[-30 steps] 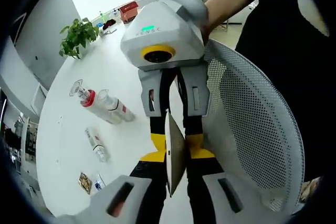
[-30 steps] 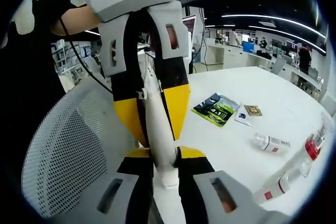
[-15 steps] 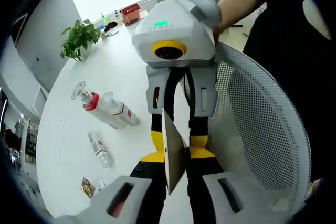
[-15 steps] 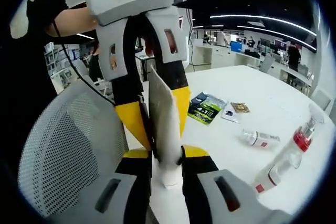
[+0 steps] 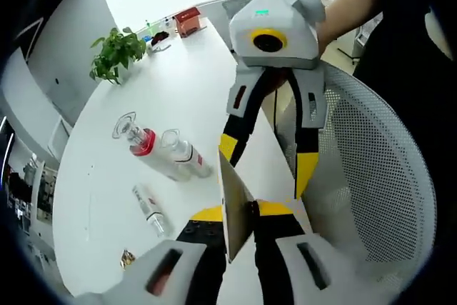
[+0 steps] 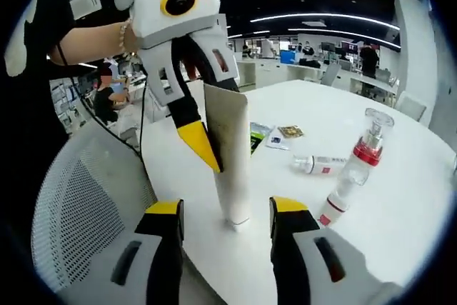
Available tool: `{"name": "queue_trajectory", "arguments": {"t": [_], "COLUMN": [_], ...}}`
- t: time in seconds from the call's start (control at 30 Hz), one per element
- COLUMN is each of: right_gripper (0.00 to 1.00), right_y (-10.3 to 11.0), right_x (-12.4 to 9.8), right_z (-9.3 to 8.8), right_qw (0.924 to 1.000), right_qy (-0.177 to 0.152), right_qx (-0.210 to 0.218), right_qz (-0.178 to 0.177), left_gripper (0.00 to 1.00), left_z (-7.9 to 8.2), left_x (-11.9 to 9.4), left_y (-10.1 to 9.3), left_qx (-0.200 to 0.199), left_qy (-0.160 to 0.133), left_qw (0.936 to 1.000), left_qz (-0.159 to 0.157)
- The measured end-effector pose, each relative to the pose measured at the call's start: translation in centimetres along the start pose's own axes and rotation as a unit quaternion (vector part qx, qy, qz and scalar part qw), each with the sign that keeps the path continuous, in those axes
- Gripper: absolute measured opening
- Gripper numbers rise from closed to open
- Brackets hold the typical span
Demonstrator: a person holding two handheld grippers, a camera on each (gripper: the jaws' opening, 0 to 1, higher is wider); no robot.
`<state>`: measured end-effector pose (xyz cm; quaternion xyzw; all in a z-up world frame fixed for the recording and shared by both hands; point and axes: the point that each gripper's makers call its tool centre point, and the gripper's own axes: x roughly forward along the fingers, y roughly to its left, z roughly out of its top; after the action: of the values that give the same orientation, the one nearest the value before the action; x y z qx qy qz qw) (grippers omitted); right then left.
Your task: Arrange the skincare products in the storage area until every visible bottle or jar stands upright without overlapping.
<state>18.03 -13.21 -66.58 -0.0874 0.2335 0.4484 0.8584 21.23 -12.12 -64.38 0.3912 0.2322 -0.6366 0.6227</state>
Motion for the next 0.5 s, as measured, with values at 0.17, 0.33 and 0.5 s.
{"name": "queue_trajectory", "arguments": {"t": [0.17,0.33,0.5], "right_gripper": [0.57,0.59,0.66], "right_y": [-1.7,-3.1,-3.7], "right_x": [-0.9,-1.7,-1.8], "right_z": [0.2,0.3,0.1], "right_qw": [0.9985,0.9956,0.9937], "right_qy": [-0.017,-0.033,-0.033], "right_qx": [0.025,0.039,0.05], "right_qz": [-0.045,-0.079,-0.094], "left_gripper": [0.17,0.17,0.17], "left_z": [0.3,0.4,0.6], "left_x": [0.4,1.0,1.4], "left_y": [1.2,2.8,4.4], "left_qx": [-0.002,-0.003,-0.002], "left_qy": [-0.004,-0.009,-0.012], "left_qw": [1.0,0.9999,0.9999], "left_qz": [0.002,0.004,0.004]}}
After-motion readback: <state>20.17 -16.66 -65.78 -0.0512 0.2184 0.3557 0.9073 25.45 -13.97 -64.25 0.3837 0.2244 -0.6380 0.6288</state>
